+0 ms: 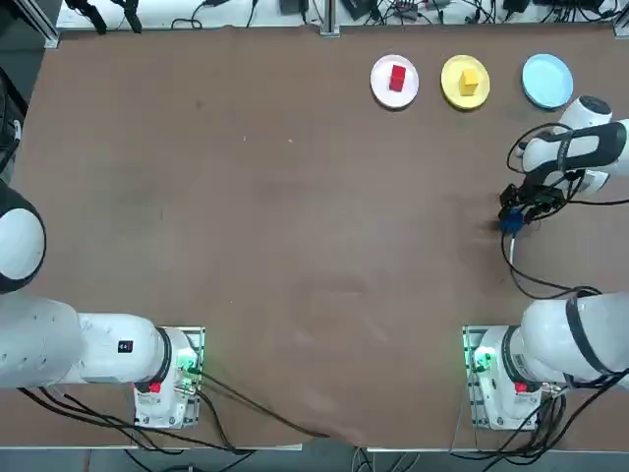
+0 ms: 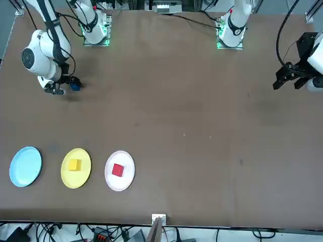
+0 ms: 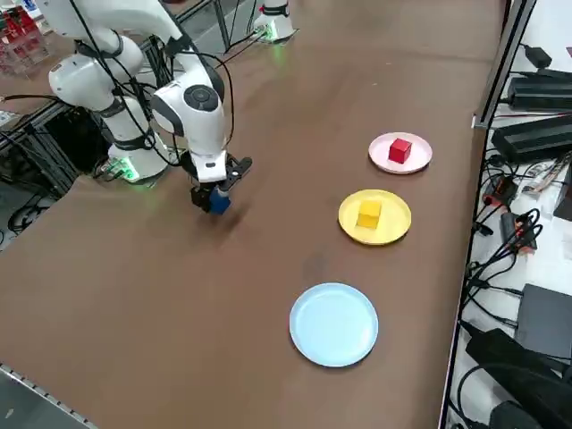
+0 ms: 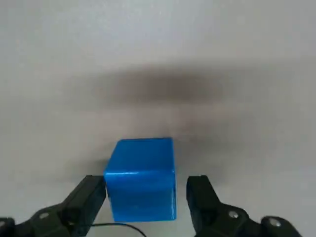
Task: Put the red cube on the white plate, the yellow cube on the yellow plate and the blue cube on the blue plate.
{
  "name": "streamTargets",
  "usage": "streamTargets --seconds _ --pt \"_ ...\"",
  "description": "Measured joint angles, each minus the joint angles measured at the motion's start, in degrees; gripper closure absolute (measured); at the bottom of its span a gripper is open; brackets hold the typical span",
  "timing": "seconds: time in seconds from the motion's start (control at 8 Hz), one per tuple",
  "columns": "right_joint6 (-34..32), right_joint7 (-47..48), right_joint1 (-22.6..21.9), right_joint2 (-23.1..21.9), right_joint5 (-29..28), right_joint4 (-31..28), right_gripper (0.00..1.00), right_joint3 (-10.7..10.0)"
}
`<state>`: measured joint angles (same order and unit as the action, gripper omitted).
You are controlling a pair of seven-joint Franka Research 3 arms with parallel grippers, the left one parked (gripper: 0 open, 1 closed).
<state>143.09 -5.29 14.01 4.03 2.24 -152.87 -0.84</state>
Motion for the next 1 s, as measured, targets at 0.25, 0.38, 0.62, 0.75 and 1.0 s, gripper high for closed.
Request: streamTargets --seconds 0.25,0.38,0.62,0.75,1.0 --pt "0.7 0.0 0.0 0.2 0.0 -0.4 0.09 0.0" --pt "0.7 0.0 0.0 0.2 0.0 -0.4 0.16 0.0" --pt "0.5 0.0 0.3 -0.5 0.0 -0.4 0.32 0.0" --pt "-0.4 0.0 0.6 -0.9 0.0 -0.1 0.32 0.0" --pt "-7.6 0.0 0.9 -4.5 0.0 3.6 0.32 0.0"
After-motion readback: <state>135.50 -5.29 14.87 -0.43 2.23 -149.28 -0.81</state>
